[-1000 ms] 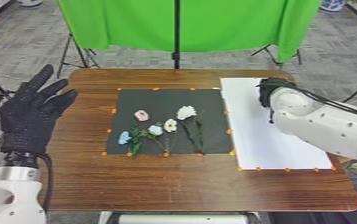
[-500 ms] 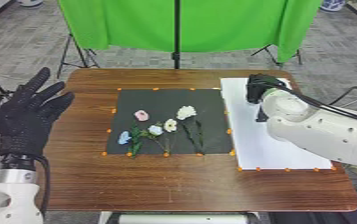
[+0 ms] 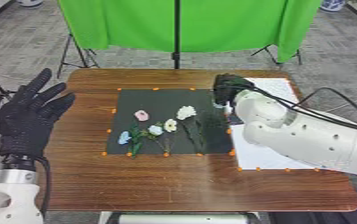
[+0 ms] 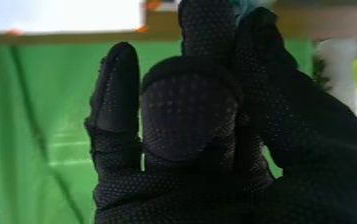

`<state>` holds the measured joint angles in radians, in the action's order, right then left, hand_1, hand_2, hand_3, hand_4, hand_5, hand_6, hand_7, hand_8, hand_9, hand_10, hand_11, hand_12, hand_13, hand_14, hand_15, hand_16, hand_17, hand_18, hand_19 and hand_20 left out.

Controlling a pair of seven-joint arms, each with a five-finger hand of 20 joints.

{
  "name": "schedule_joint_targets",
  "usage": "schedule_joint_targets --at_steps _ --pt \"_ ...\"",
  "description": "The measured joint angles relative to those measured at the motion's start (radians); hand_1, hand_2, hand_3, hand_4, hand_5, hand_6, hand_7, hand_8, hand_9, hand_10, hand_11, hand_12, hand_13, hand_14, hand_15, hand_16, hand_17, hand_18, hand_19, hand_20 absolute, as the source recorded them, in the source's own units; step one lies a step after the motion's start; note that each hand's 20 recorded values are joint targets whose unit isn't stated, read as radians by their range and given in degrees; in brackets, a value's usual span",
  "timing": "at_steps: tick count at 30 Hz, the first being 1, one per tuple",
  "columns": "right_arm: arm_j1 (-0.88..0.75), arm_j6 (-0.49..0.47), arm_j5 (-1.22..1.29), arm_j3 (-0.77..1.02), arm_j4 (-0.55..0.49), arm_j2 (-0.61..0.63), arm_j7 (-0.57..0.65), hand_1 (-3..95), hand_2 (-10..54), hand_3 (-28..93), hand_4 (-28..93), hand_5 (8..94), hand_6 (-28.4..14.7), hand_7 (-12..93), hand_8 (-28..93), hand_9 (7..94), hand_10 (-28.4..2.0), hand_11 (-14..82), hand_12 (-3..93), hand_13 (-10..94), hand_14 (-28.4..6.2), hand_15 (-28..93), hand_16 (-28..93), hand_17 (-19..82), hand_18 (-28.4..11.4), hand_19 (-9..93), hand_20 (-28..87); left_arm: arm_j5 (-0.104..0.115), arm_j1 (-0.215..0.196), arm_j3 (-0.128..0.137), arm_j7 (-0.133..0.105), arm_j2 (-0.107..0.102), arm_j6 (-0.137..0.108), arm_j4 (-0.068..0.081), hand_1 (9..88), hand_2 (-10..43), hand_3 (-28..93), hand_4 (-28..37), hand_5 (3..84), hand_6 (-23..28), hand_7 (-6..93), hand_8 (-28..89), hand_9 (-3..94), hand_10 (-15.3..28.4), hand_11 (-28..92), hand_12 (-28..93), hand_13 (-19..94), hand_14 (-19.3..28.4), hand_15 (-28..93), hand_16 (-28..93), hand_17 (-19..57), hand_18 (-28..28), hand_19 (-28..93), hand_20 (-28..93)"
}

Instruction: Arrange flowers

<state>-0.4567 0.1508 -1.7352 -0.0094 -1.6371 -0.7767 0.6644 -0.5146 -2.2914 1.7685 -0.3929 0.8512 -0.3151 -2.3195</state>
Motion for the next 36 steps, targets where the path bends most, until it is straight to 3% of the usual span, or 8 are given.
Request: schedule_joint_targets --at_steps 13,22,27,29,36 --pt "-0.068 -0.010 -0.002 -0.017 -0.018 -0.032 -0.001 54.7 -9.5 73 -28 78.3 3.1 34 1 93.7 -3.1 16.4 32.4 87 0.5 64 20 39 -15.6 88 16 -0.002 0.004 -0.001 0.011 0.003 0.000 0.001 20.5 8.0 77 -28.3 32.0 7.1 11.3 -8 28.9 18.2 25 12 24 27.3 55 -11 -8.4 23.8 58 11" --pt "-0.049 0.034 -0.007 -0.048 -0.019 -0.038 0.019 49.5 -9.5 72 -28 72.0 1.4 31 -1 92.9 -4.1 11.1 33.9 86 -0.9 65 19 37 -16.6 88 15 -0.005 0.013 -0.003 0.028 0.003 0.001 0.002 20.5 8.1 77 -28.3 32.0 7.2 11.2 -8 29.1 18.4 25 12 24 27.4 55 -11 -8.4 23.8 58 11" --pt "-0.048 0.038 -0.007 -0.047 -0.029 -0.037 0.036 42.8 -9.5 75 -28 69.3 0.8 27 -3 87.3 -6.5 20.7 26.3 84 -2.2 65 19 36 -17.6 88 15 -0.006 0.014 -0.005 0.031 0.003 0.002 0.002 20.4 8.0 77 -28.3 32.0 7.2 11.3 -8 29.1 18.4 25 11 24 27.3 55 -11 -8.4 23.8 58 11" --pt "-0.053 0.024 -0.004 -0.031 -0.034 -0.036 0.038 37.6 -9.5 78 -28 67.5 0.6 25 -13 83.2 -9.1 28.1 18.9 83 -2.9 66 18 36 -18.0 87 15 -0.006 0.014 -0.006 0.031 0.003 0.003 0.003 20.4 8.1 77 -28.3 32.0 7.2 11.2 -8 29.0 18.4 25 12 24 27.3 55 -11 -8.4 23.8 58 11" --pt "-0.066 -0.009 0.035 0.013 -0.053 -0.030 0.039 33.8 -9.5 78 -28 64.7 -0.6 23 -14 81.8 -10.6 29.5 17.5 83 -4.0 67 18 36 -18.7 87 15 -0.008 0.018 -0.008 0.039 0.004 0.006 0.005 20.4 8.1 77 -28.3 32.0 7.1 11.2 -8 29.1 18.4 25 12 24 27.4 55 -11 -8.4 23.8 58 11"
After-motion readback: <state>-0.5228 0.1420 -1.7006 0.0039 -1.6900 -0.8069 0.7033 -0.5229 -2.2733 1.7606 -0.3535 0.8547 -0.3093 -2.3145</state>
